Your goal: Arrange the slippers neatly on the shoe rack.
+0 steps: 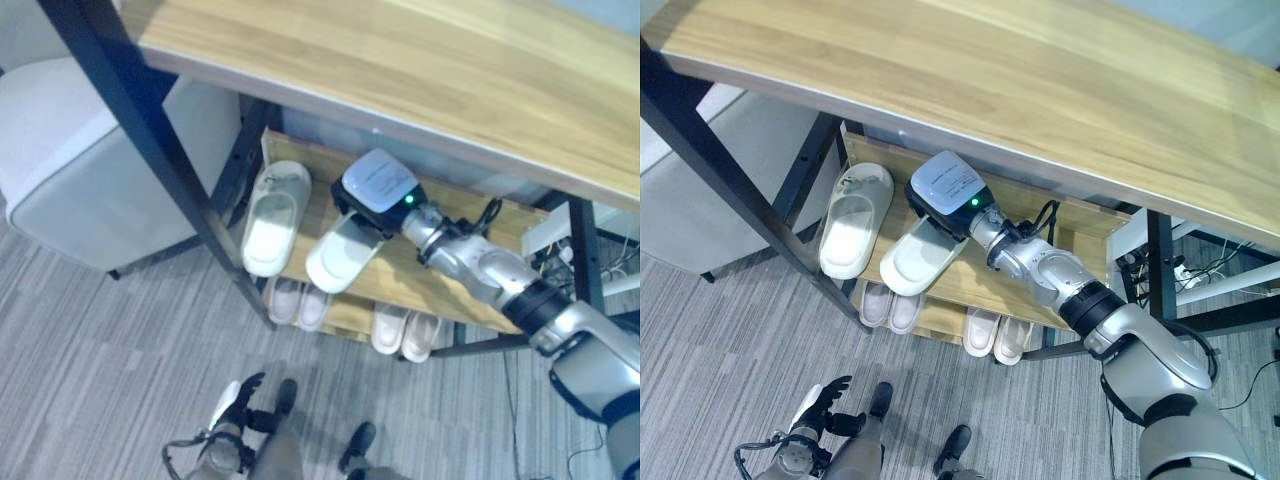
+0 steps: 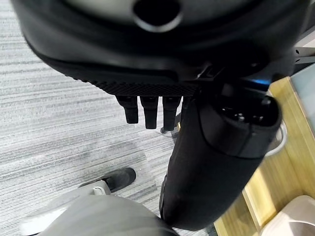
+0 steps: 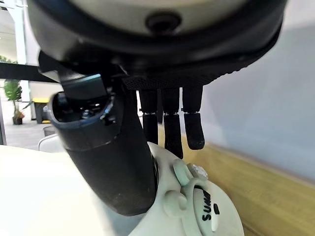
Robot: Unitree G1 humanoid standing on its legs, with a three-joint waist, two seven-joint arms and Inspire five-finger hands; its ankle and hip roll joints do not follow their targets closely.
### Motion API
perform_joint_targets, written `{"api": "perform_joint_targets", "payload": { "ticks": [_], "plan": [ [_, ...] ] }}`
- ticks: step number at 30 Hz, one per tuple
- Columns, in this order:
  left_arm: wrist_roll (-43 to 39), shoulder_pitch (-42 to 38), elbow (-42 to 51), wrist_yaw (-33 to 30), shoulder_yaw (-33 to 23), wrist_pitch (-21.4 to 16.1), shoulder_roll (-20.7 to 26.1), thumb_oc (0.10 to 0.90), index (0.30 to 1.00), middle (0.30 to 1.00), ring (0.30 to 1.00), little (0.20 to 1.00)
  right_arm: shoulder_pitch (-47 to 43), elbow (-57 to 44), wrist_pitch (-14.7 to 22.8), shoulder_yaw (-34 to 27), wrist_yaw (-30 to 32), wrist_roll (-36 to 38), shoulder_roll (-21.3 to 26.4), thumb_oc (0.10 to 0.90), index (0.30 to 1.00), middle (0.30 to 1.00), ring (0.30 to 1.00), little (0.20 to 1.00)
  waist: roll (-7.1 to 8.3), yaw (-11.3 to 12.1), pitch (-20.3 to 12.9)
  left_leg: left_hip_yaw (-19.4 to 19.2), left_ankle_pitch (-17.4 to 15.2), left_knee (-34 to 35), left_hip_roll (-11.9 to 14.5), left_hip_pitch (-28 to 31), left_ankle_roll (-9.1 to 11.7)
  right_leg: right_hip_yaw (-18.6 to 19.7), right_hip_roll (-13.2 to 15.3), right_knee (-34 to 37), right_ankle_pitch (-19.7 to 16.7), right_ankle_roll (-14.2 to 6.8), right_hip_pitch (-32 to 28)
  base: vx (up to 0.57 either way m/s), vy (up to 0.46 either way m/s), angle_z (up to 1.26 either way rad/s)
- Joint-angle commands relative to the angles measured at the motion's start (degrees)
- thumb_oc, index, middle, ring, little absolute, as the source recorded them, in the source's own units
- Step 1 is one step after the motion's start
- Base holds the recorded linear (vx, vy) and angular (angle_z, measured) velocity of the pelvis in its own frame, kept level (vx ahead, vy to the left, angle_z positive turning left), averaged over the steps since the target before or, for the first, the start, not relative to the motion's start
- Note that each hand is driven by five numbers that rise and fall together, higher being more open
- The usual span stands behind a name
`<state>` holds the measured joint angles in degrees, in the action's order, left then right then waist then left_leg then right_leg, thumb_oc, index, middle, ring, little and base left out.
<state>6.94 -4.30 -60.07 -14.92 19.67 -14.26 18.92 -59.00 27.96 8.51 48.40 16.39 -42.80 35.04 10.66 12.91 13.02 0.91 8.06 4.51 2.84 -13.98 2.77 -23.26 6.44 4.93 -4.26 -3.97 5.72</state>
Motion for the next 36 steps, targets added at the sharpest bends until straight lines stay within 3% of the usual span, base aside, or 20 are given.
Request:
{"api": "perform_joint_targets", "payload": {
  "ticks": [1, 11, 12, 13, 15, 28, 36],
  "plan": [
    [-1.21, 1.21, -1.32, -1.47, 4.78, -1.71, -2.0, 0.8, 0.9, 0.9, 0.9, 0.9, -9.57, 2.13, -1.34, -1.23, 6.71, -0.75, 1.94, 0.4, 0.3, 0.3, 0.3, 0.3, 0.18, 1.34, -0.74, -1.16, -7.11, -0.77, 0.72, 3.75, 0.99, 2.11, 3.31, -3.81, 2.26, -5.58, -0.85, 0.0, -0.004, 0.04],
    [-1.66, -0.41, -1.17, -2.84, 6.36, -2.12, -2.74, 0.8, 0.9, 0.9, 0.9, 0.9, -11.74, 3.9, -2.04, -0.03, 10.82, -1.66, 3.51, 0.4, 0.3, 0.3, 0.3, 0.3, -0.05, 2.14, -0.06, -0.11, -7.09, -1.42, 0.61, 2.12, 1.05, 1.43, 3.31, -3.99, 2.66, -5.44, -0.09, 0.01, 0.003, 0.02],
    [-1.76, -0.51, -0.98, -2.88, 6.51, -2.11, -2.88, 0.8, 0.9, 0.9, 0.9, 0.9, -11.9, 3.68, -2.08, -0.09, 10.89, -1.5, 3.45, 0.552, 0.528, 0.528, 0.528, 0.528, -0.11, 2.16, -0.05, -0.07, -7.14, -1.52, 0.57, 2.06, 1.03, 1.45, 3.3, -4.08, 2.71, -5.41, -0.06, 0.0, 0.007, 0.04],
    [-1.76, -0.67, -0.89, -2.9, 6.59, -2.09, -3.03, 0.8, 0.9, 0.9, 0.9, 0.9, -11.89, 3.55, -2.08, -0.22, 10.95, -1.35, 3.2, 0.591, 0.587, 0.587, 0.587, 0.587, -0.14, 2.17, -0.04, -0.05, -7.19, -1.62, 0.57, 2.01, 1.02, 1.47, 3.31, -4.11, 2.72, -5.4, -0.04, 0.0, 0.0, 0.0],
    [-1.88, -0.72, -0.85, -2.95, 6.59, -2.07, -3.13, 0.8, 0.9, 0.9, 0.9, 0.9, -11.9, 3.23, -2.07, -0.43, 10.93, -1.2, 3.13, 0.8, 0.9, 0.9, 0.9, 0.9, -0.13, 2.16, -0.09, -0.03, -7.28, -1.7, 0.58, 1.99, 1.03, 1.46, 3.31, -4.13, 2.78, -5.38, -0.01, 0.0, 0.0, 0.0],
    [-1.04, -0.51, -0.32, -3.18, 5.74, -1.75, -4.17, 0.8, 0.9, 0.9, 0.9, 0.9, -6.9, -9.22, 0.54, -5.06, 9.9, 1.24, 1.91, 0.8, 0.9, 0.9, 0.9, 0.9, -0.66, 0.82, -0.86, -0.55, -7.94, -1.16, 0.52, 3.51, 0.94, 1.76, 3.4, -4.74, 3.38, -5.25, -0.28, 0.0, 0.0, 0.0],
    [-0.82, 0.95, 0.05, -2.75, 4.65, -1.29, -4.2, 0.8, 0.9, 0.9, 0.9, 0.9, -3.35, -15.74, 2.19, -6.84, 7.52, 4.27, 3.53, 0.8, 0.9, 0.9, 0.9, 0.9, -1.02, -0.21, -1.52, -1.09, -8.04, -0.6, 0.72, 4.64, 1.04, 2.19, 3.25, -4.72, 3.41, -5.18, -0.51, 0.0, -0.004, -0.02]
  ]
}}
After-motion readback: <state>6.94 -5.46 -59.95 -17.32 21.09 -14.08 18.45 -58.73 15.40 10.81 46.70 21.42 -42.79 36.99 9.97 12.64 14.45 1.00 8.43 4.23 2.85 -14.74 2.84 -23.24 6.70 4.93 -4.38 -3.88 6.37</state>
